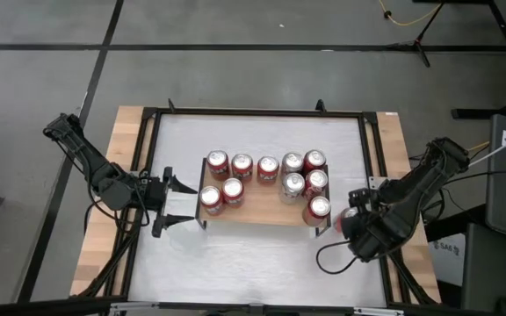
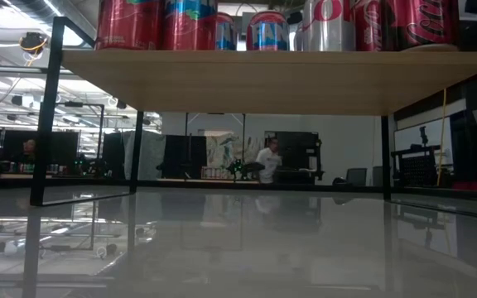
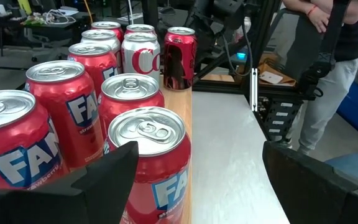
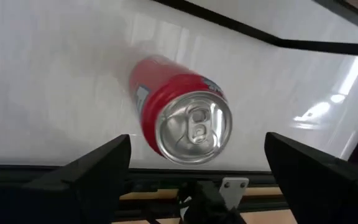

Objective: Place canned beverage on shelf
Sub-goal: Put the red soda can on the shelf

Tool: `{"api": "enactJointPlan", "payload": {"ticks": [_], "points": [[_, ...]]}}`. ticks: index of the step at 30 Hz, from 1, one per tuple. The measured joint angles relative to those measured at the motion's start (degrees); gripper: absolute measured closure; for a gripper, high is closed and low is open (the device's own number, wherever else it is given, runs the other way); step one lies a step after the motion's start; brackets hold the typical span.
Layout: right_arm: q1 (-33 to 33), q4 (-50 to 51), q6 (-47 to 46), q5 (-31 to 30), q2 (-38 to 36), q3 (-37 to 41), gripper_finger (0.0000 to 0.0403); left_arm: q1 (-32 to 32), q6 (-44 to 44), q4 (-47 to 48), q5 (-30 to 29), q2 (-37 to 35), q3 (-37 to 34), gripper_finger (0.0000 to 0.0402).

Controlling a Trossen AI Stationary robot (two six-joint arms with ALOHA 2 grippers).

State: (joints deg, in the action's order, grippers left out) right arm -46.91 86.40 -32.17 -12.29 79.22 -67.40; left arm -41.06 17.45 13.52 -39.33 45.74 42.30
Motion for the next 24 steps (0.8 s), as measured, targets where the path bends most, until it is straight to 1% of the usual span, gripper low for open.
{"api": "enactJointPlan", "payload": {"ticks": [5, 12, 20, 24], "points": [[0.93, -0.32, 3.08, -0.02, 0.0, 0.22, 0.0042, 0.0, 0.0, 0.02, 0.01, 0.01, 0.0, 0.0066], [0.84, -2.7, 4.04, 0.4, -0.35, 6.03, 0.0042, 0.01, 0.0, 0.12, 0.0, 0.0, 0.0, 0.0066], [0.84, -9.07, 5.48, 0.35, -1.67, 10.12, 0.0042, 0.0, 0.0, 0.13, 0.0, 0.02, 0.0, 0.0066], [0.84, -10.33, 5.47, 0.34, -1.84, 11.89, 0.0042, 0.0, 0.02, 0.14, 0.0, 0.02, 0.0, 0.0066]]}}
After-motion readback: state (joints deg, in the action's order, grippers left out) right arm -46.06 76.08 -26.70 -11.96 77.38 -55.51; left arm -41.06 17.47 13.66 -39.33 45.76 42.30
